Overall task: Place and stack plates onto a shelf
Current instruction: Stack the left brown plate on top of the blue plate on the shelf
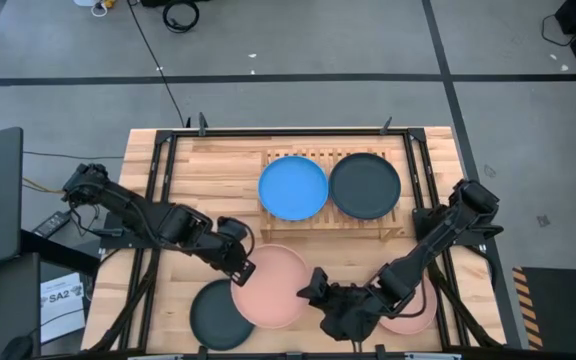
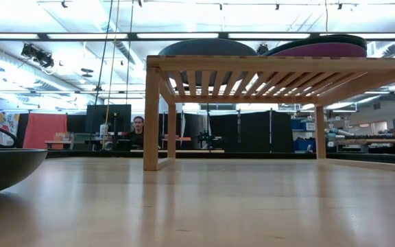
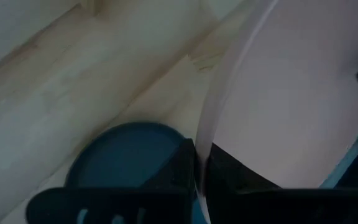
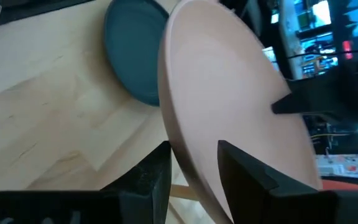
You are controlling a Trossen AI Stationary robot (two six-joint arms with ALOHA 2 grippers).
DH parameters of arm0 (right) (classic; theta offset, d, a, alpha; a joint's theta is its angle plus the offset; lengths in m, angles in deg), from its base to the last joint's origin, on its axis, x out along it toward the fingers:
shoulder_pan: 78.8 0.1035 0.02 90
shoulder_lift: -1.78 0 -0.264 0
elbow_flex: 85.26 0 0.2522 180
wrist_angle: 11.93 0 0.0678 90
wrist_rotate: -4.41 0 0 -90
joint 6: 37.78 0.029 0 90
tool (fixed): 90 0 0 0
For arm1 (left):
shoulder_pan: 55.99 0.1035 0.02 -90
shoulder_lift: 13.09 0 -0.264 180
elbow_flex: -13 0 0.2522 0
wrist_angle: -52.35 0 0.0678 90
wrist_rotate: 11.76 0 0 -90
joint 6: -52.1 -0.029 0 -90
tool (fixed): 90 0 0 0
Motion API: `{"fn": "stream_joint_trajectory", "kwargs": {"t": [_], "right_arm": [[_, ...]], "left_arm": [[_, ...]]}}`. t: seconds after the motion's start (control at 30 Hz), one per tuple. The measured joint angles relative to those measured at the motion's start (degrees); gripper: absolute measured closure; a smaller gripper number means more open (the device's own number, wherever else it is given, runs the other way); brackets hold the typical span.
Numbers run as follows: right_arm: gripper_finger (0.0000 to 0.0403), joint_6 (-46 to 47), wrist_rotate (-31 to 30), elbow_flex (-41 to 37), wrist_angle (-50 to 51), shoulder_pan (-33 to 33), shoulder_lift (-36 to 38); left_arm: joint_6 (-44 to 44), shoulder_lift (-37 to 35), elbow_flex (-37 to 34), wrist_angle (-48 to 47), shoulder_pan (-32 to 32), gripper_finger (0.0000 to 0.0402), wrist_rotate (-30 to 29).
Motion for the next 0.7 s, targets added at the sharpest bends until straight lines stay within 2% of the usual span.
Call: {"fn": "stream_joint_trajectory", "kwargs": {"t": [0.17,0.5,0.57,0.7], "right_arm": [[0.0268,2.0,-2.7,0.0,3.9,1.9,3.5],[0.0267,24.3,-3.0,0.1,21.2,4.3,10.6],[0.0268,25.5,-1.6,0.1,23.4,5.1,11.7],[0.0268,25.1,0.1,0.1,23.7,6.2,13.3]], "left_arm": [[-4.1,0.0,0.1,3.0,2.2,0.0378,1.5],[-9.0,0.0,0.0,8.2,6.7,0.0377,3.4],[-10.0,0.0,-0.2,5.7,7.7,0.0377,5.4],[-11.7,0.0,0.0,6.5,9.1,0.0377,7.6]]}}
